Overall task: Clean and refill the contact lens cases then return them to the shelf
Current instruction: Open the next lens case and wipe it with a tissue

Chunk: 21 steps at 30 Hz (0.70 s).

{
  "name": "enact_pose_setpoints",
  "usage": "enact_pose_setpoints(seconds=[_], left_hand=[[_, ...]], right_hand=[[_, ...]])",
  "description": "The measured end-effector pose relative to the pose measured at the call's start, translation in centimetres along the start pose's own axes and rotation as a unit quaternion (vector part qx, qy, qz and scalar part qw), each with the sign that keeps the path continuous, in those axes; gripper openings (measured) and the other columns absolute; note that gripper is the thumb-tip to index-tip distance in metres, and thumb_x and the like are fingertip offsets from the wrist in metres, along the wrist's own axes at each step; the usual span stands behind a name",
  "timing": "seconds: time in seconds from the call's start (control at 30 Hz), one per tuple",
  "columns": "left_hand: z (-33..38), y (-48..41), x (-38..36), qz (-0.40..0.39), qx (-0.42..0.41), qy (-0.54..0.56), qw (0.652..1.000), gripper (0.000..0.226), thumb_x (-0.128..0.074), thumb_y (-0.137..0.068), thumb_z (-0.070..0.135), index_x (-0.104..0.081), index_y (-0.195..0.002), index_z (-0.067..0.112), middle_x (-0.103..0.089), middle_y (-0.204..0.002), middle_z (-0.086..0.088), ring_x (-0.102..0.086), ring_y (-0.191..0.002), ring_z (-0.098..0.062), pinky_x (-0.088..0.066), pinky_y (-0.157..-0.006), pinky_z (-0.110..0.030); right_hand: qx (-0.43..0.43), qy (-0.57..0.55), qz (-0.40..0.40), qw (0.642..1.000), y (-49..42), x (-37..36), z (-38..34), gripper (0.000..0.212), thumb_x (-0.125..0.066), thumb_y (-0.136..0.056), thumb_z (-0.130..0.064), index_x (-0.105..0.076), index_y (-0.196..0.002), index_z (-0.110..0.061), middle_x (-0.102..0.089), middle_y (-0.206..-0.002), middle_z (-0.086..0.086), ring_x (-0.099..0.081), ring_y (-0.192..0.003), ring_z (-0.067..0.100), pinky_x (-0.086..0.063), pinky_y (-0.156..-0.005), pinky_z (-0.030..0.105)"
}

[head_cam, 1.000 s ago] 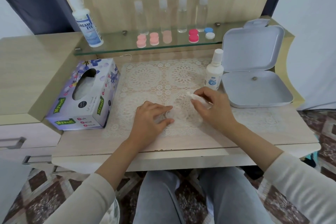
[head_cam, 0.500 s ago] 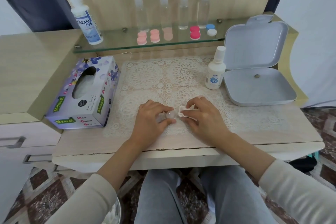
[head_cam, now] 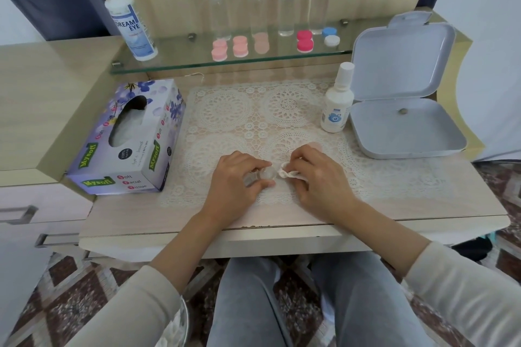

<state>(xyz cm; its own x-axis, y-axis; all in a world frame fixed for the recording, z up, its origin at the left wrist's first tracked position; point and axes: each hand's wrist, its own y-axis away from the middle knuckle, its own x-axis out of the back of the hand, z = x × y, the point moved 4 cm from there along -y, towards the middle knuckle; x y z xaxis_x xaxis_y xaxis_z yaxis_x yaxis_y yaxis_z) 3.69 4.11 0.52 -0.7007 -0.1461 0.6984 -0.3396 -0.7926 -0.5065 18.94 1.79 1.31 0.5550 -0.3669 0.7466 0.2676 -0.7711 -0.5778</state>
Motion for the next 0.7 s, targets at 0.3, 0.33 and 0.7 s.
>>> enact_pose_setpoints(seconds=[0.3,0.33,0.7], left_hand=[[0.01,0.02,0.12,0.003,0.008,-0.002,1.0,0.037,-0.064,-0.068,0.042,-0.07,-0.088,0.012,-0.066,-0.076,0.002,-0.05,-0.076,-0.003,-0.038,-0.072,-0.023],[0.0,0.04,0.12,0.002,0.008,-0.002,1.0,0.037,-0.064,-0.068,0.042,-0.07,-0.088,0.012,-0.066,-0.077,0.002,-0.05,-0.076,-0.003,-0.038,-0.072,-0.023],[-0.02,0.03,-0.04,-0.006,0.009,0.0,1.0,0.037,-0.063,-0.07,0.043,-0.07,-0.09,0.012,-0.066,-0.077,0.001,-0.05,-0.077,-0.003,-0.036,-0.073,-0.019]], right_hand=[[0.031,0.019,-0.034,0.999,0.02,-0.19,-0.12,0.023,-0.049,-0.081,-0.016,-0.071,-0.08,-0.01,-0.065,-0.094,0.006,-0.06,-0.075,0.024,-0.035,-0.059,0.019],[0.024,0.014,-0.035,0.999,-0.04,-0.11,-0.06,0.022,-0.05,-0.08,-0.015,-0.071,-0.078,-0.01,-0.064,-0.092,0.007,-0.059,-0.075,0.024,-0.035,-0.057,0.019],[0.0,0.02,-0.009,1.0,0.09,0.06,-0.01,0.017,-0.054,-0.077,-0.011,-0.07,-0.076,-0.009,-0.066,-0.087,0.005,-0.062,-0.073,0.024,-0.037,-0.054,0.019]])
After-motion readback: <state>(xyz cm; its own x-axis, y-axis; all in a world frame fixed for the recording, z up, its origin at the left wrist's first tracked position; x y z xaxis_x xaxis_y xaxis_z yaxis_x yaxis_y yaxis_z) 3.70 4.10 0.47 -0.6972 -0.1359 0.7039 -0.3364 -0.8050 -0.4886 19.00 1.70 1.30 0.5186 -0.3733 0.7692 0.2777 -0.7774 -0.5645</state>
